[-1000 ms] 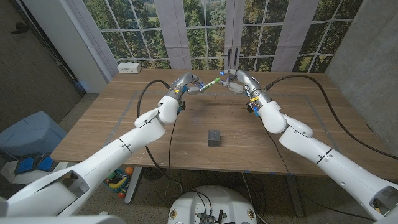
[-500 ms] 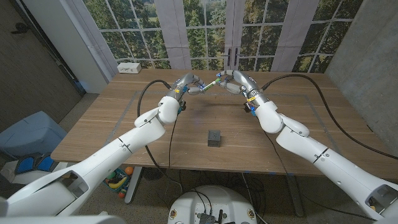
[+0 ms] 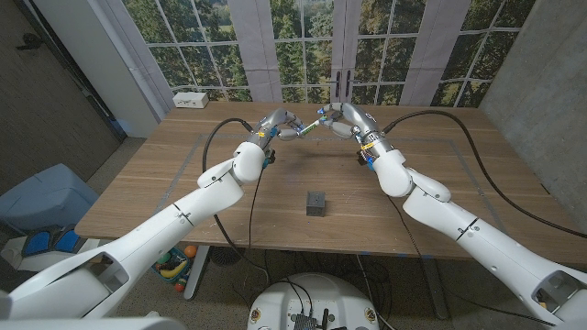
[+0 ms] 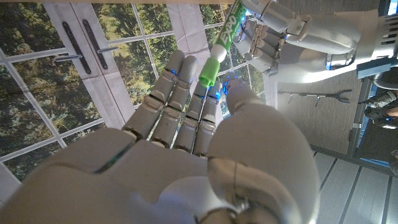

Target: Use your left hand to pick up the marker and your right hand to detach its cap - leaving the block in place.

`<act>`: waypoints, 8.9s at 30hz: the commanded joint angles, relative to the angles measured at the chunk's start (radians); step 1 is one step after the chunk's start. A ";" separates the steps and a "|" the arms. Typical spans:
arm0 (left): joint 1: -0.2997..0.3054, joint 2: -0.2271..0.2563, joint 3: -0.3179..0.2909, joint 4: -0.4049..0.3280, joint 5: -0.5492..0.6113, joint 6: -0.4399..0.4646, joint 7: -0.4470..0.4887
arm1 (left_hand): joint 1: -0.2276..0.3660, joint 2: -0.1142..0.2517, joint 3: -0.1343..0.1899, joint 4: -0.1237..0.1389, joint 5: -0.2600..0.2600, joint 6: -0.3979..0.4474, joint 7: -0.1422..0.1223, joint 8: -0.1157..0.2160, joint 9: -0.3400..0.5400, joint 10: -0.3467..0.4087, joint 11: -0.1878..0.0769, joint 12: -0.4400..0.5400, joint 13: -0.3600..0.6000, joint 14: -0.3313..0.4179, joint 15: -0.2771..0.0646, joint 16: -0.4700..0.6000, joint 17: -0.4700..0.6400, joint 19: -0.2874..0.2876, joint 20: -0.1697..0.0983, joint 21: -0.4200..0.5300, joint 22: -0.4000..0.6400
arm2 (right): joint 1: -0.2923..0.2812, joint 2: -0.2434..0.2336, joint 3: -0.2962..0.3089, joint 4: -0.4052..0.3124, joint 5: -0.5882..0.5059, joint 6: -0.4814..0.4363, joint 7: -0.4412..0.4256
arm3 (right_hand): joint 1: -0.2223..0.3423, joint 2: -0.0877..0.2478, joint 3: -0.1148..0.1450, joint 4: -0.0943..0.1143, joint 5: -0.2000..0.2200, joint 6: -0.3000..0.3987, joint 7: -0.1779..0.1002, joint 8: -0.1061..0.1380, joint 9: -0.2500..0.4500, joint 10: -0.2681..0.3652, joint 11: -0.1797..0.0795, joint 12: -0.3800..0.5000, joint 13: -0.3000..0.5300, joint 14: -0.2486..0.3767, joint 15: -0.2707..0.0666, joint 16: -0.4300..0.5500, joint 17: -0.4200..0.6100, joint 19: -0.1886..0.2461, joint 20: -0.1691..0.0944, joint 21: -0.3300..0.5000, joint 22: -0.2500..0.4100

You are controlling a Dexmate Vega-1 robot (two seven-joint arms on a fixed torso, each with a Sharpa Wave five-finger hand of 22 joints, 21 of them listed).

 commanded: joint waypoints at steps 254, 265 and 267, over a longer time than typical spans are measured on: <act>-0.031 0.057 0.056 -0.034 0.189 0.101 -0.064 | 0.091 0.086 -0.045 0.001 0.037 0.010 -0.005 -0.032 0.021 0.146 -0.134 -0.021 0.026 0.014 -0.150 -0.020 0.025 -0.021 0.000 0.021 0.001 | -0.031 -0.033 0.132 0.118 0.099 0.168 -0.041 | 0.237 -0.009 0.017 0.031 -0.012 0.269 0.047 0.079 0.130 0.341 0.046 -0.057 0.289 0.457 -0.147 -0.226 0.152 -0.078 -0.133 0.957 -0.098; -0.021 0.077 0.056 -0.034 0.212 0.127 -0.087 | 0.091 0.089 -0.046 0.002 0.037 0.004 -0.007 -0.034 0.025 0.140 -0.135 -0.024 0.029 0.011 -0.150 -0.021 0.027 -0.023 0.001 0.022 0.002 | -0.032 -0.085 0.100 0.060 0.035 0.032 0.004 | 0.233 -0.007 0.021 0.033 -0.015 0.268 0.047 0.075 0.125 0.339 0.045 -0.062 0.291 0.452 -0.147 -0.230 0.153 -0.083 -0.133 0.955 -0.099; -0.020 0.081 0.057 -0.031 0.213 0.128 -0.093 | 0.091 0.090 -0.046 0.002 0.037 0.004 -0.008 -0.034 0.025 0.140 -0.135 -0.024 0.029 0.011 -0.150 -0.021 0.027 -0.022 0.001 0.022 0.002 | -0.031 -0.091 0.093 0.054 0.026 0.012 0.012 | 0.233 -0.007 0.022 0.032 -0.016 0.269 0.047 0.074 0.124 0.339 0.046 -0.063 0.291 0.453 -0.148 -0.230 0.153 -0.083 -0.133 0.954 -0.099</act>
